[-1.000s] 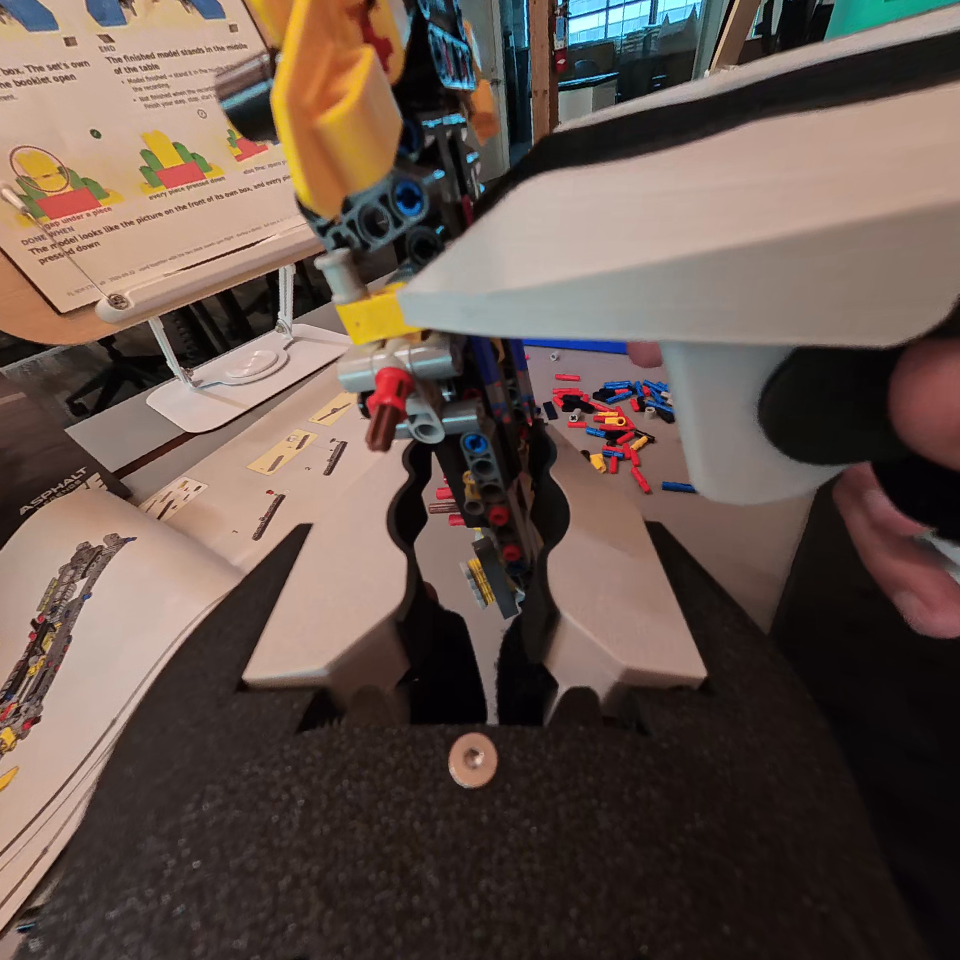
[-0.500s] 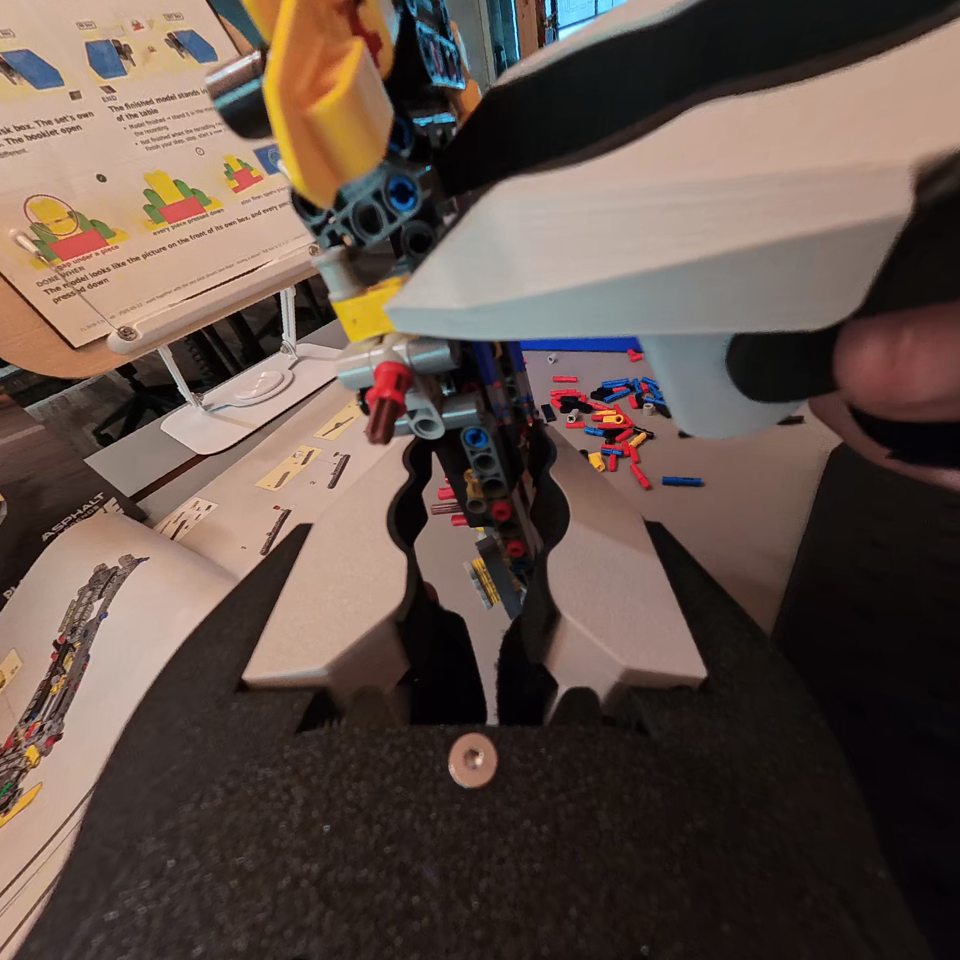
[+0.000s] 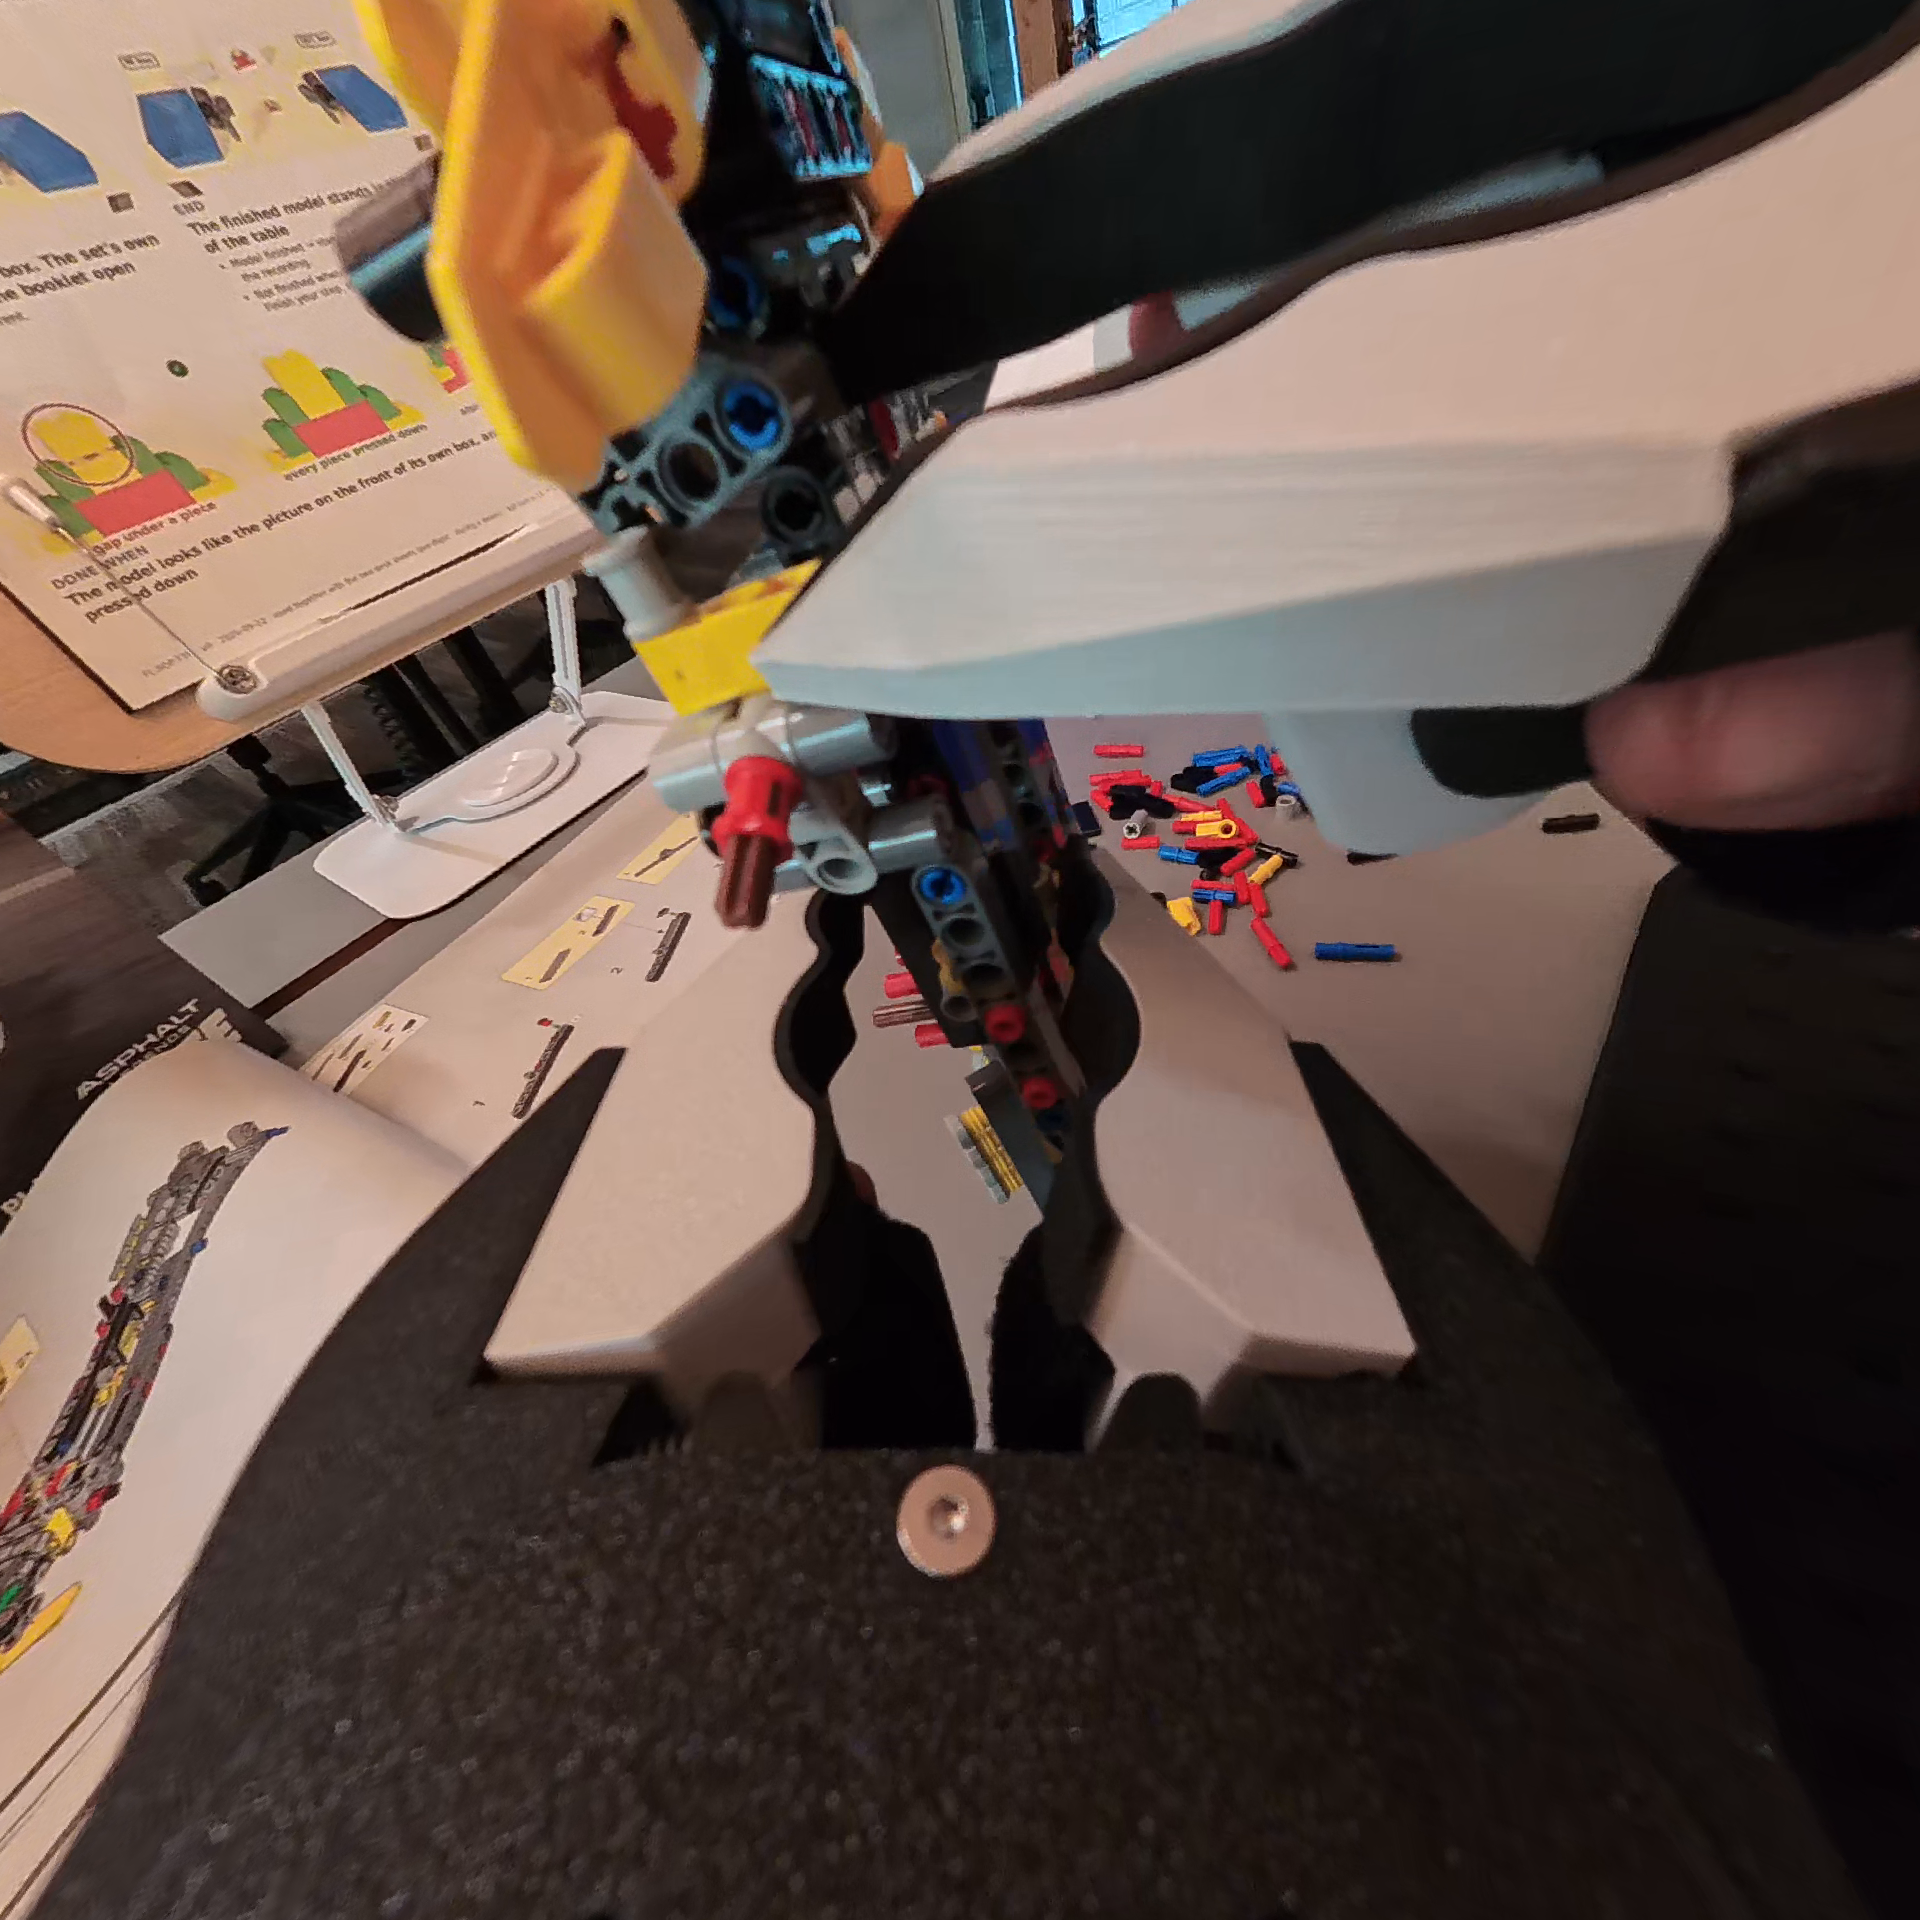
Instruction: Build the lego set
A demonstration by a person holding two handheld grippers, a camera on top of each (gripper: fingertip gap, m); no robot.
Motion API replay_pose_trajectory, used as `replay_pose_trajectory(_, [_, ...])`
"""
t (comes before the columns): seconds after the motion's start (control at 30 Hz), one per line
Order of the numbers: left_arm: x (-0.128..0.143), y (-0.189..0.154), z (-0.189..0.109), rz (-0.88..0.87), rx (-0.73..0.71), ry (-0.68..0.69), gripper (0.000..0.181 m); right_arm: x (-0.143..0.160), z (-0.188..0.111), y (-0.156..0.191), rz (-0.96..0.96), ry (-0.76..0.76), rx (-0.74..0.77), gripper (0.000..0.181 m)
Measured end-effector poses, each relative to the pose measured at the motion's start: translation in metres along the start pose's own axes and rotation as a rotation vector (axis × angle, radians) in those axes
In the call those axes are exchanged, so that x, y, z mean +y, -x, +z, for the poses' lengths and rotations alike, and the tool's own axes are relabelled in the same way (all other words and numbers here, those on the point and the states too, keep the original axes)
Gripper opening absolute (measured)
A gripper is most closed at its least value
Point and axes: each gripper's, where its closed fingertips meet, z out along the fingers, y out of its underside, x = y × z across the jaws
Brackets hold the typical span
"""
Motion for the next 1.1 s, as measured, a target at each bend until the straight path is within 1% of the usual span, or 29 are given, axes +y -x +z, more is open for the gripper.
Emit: replay_pose_trajectory(1.1, [-0.0023,0.0015,-0.0016,0.022,-0.013,0.008,0.035,-0.0016,0.0001,0.0048,-0.02,-0.026,0.035,0.034])
